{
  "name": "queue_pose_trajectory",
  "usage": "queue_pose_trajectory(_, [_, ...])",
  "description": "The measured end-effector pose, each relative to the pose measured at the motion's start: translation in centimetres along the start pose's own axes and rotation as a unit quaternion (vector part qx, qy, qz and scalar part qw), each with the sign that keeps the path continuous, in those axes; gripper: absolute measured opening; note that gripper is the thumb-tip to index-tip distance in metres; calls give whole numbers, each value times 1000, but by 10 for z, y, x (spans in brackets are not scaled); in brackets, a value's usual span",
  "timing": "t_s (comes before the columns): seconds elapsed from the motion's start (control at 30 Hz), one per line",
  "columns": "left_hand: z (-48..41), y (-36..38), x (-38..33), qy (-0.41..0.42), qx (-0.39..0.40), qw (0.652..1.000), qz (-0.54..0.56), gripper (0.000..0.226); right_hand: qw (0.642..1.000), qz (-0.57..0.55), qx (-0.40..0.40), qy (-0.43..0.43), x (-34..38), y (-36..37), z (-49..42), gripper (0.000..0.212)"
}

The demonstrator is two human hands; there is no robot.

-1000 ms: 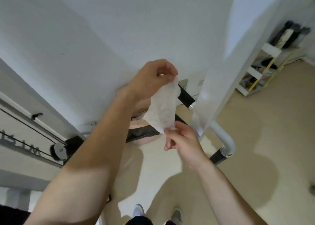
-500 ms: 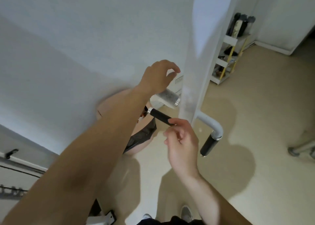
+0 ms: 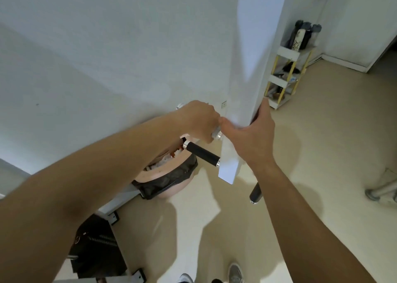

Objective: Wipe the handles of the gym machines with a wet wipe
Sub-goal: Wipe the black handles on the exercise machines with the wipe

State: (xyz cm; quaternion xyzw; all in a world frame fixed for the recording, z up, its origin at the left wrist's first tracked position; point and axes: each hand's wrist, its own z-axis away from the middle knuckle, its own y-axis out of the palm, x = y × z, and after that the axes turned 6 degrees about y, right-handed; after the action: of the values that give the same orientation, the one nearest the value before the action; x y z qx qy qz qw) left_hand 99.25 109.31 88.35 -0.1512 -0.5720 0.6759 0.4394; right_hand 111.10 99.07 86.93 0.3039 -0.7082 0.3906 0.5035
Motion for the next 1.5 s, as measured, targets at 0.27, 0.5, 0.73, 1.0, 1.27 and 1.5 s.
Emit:
queue_pose_trajectory(0.27, [12,35,35,-1,-154,988,-28,15,1000,-22,-9,-6,-16,2,-5,54])
queue_pose_trajectory(0.5, [-6,14,4,14,-9,1000,2,27,1000,-10,0,-14,-20,4,-8,55])
queue_pose_trajectory(0.73, [2,3,57,-48,77,992,91,19,999,14,-3,-30,-20,0,-12,52])
queue_pose_trajectory(1.0, [-11,39,-13,48,-256,966,6,49,999,7,-10,-36,-23,3,-17,54])
queue_pose_trajectory(1.27, [-30,4,35,-27,128,985,109,15,998,34,-1,-55,-25,0,-22,56])
queue_pose_trajectory(1.5, [-23,34,21,7,-153,988,-26,12,998,6,-20,-56,-30,3,-31,56])
